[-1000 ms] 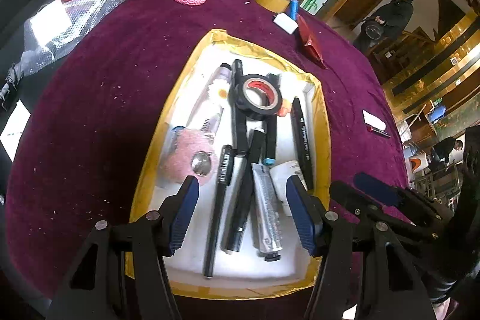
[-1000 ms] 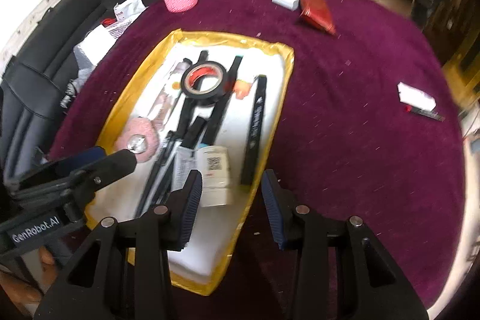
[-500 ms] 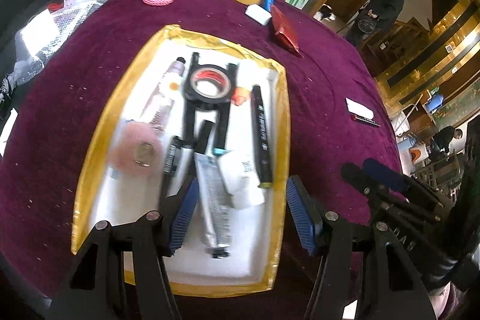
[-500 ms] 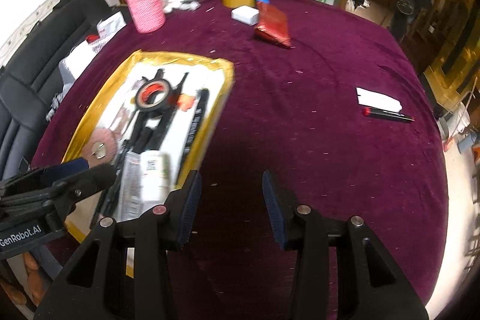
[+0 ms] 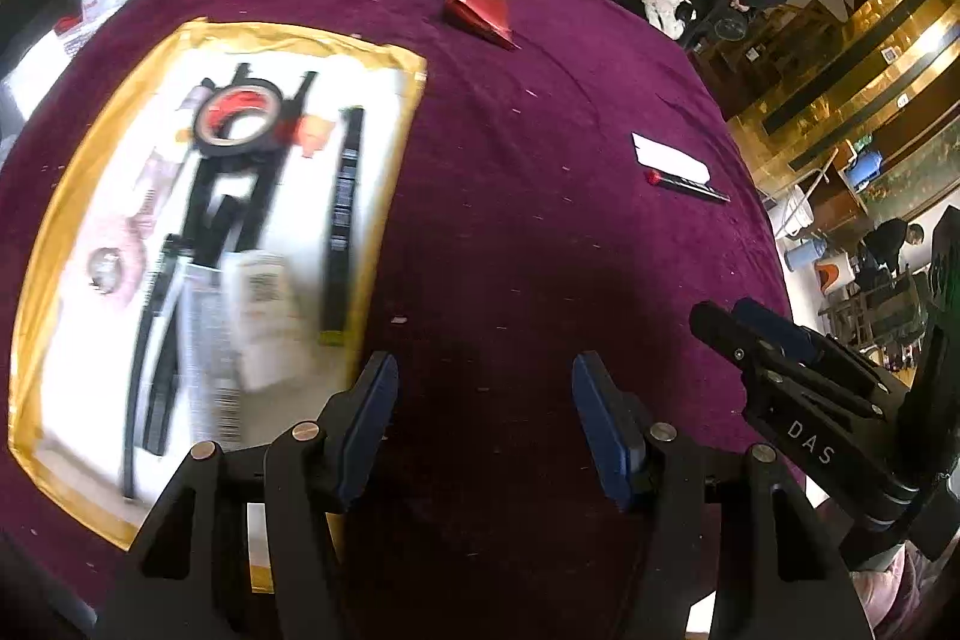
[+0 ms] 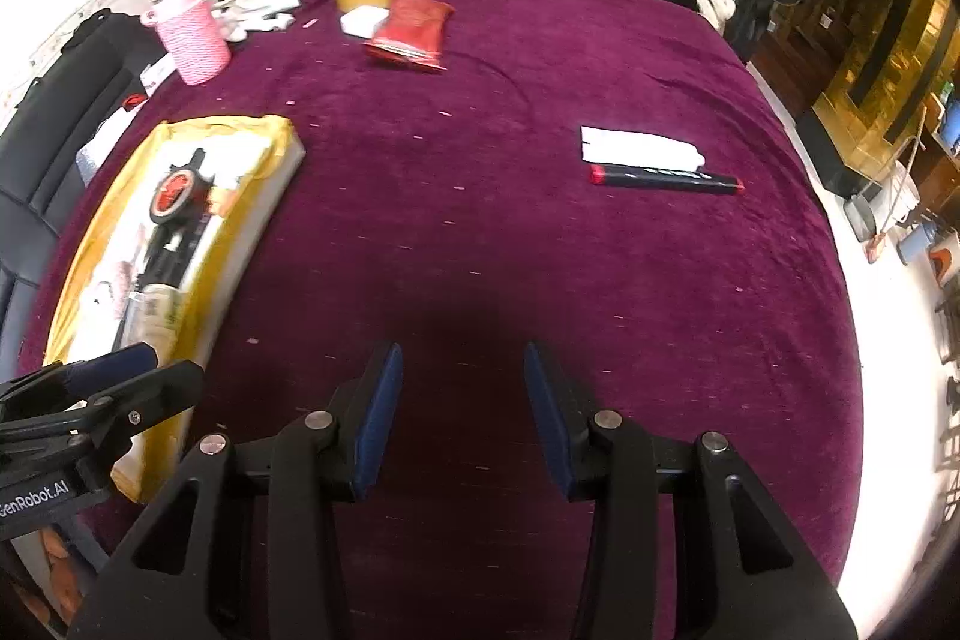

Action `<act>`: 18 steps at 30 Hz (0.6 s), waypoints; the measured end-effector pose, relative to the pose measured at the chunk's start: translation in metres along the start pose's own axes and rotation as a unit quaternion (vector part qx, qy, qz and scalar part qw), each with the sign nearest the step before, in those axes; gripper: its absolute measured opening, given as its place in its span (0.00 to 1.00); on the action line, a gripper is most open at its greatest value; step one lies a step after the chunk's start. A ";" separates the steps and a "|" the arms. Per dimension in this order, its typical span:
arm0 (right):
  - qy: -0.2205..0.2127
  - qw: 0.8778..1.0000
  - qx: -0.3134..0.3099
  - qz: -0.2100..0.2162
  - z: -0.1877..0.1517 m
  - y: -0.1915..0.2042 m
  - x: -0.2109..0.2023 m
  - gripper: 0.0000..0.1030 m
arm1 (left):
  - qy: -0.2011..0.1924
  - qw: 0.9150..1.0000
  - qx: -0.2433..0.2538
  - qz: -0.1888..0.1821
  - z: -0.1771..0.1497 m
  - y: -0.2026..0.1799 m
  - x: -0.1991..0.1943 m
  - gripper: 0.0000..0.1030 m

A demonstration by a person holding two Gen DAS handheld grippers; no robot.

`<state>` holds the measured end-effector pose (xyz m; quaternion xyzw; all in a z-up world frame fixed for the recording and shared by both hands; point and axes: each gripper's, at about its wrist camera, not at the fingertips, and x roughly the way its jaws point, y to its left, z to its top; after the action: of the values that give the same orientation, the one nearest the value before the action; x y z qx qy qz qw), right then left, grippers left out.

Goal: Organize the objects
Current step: 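Open both tools and move them back over the remaining items, then grasp the black marker with red caps with the right tool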

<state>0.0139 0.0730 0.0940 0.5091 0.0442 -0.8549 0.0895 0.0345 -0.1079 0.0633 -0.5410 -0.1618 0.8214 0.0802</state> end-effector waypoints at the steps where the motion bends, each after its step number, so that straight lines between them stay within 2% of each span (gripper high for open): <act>1: 0.001 1.000 0.000 -0.001 0.000 -0.006 0.001 0.39 | 0.001 1.000 0.001 0.000 -0.001 -0.005 0.002 0.53; 8: 0.009 1.000 0.009 0.001 0.000 -0.047 0.007 0.39 | 0.016 1.000 0.014 0.004 -0.002 -0.042 0.023 0.53; 18: 0.033 0.999 0.020 0.004 0.002 -0.079 0.027 0.39 | 0.034 0.999 0.012 0.013 0.001 -0.059 0.042 0.53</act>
<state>-0.0164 0.1474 0.0699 0.5387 0.0276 -0.8381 0.0816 0.0145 -0.0396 0.0482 -0.5694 -0.1423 0.8055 0.0816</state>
